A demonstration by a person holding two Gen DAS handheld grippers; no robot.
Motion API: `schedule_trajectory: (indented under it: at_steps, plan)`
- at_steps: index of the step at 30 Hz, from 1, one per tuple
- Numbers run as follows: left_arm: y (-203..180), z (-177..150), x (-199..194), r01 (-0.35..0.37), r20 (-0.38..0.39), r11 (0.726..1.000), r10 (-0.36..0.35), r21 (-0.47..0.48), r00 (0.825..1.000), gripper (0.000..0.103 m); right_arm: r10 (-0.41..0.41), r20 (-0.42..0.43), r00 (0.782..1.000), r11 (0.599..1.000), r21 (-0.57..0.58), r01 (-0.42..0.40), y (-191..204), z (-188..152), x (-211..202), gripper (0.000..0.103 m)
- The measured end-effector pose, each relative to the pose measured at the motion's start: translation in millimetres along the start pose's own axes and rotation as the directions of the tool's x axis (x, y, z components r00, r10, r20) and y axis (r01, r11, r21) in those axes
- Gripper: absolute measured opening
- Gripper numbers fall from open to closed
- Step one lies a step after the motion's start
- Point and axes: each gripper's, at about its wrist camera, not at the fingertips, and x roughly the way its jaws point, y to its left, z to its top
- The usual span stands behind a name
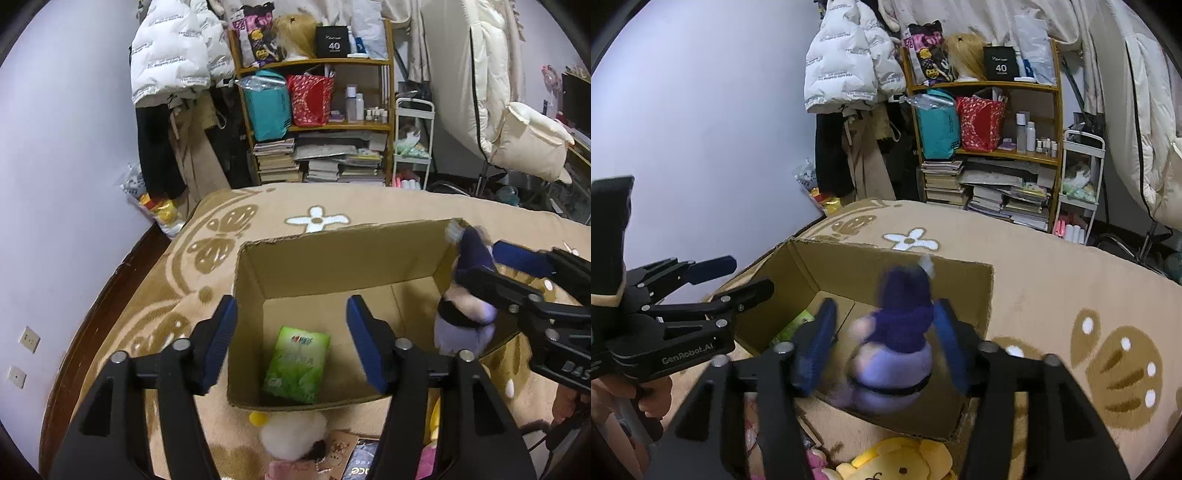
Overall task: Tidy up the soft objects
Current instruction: 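Carry both items over the box and open both tools to drop them in, then withdraw both tools from the box back toward the remaining pile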
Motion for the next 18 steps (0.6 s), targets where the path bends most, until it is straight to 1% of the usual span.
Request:
schedule_trajectory:
  at_steps: [2,4,6,7,8,9,11,14,18]
  plan:
    - [2.1,-0.2,-2.4,-0.010,-0.003,1.000,0.010,-0.003,1.000,0.071,-0.002,0.014,1.000,1.000,0.004,0.002,-0.2,0.5,-5.5,0.069]
    - [3.0,0.8,-5.4,-0.001,-0.015,1.000,0.001,0.008,1.000,0.076,-0.005,0.007,1.000,1.000,-0.002,0.005,1.1,2.1,-10.2,0.074]
    - [4.3,1.7,-11.6,-0.013,-0.010,1.000,0.014,0.017,1.000,0.086,-0.011,0.004,1.000,1.000,0.001,0.011,2.2,2.0,-13.9,0.083]
    - [5.4,1.7,-16.1,-0.020,0.002,1.000,0.020,0.018,1.000,0.088,-0.009,0.005,1.000,1.000,0.009,0.009,2.3,2.3,-17.1,0.086]
    - [6.9,1.8,-21.0,-0.025,0.011,1.000,0.025,0.017,1.000,0.091,-0.008,0.006,1.000,1.000,0.016,0.008,2.6,2.2,-20.3,0.093]
    - [8.2,2.0,-24.3,-0.025,0.012,1.000,0.025,0.013,1.000,0.095,-0.007,0.011,1.000,1.000,0.025,0.006,2.6,2.3,-24.4,0.097]
    - [11.5,1.2,-30.6,-0.023,0.011,1.000,0.023,0.001,1.000,0.097,-0.007,0.025,1.000,0.999,0.042,0.006,4.5,2.6,-32.9,0.100]
    - [15.1,-1.1,-39.4,-0.027,0.009,1.000,0.027,-0.010,1.000,0.098,-0.003,0.030,1.000,0.999,0.042,0.002,8.2,2.9,-42.5,0.100]
    - [17.8,-9.7,-55.2,-0.054,0.007,0.998,0.054,-0.010,0.999,0.099,-0.008,0.037,0.999,0.999,0.038,0.006,17.0,0.6,-59.0,0.101]
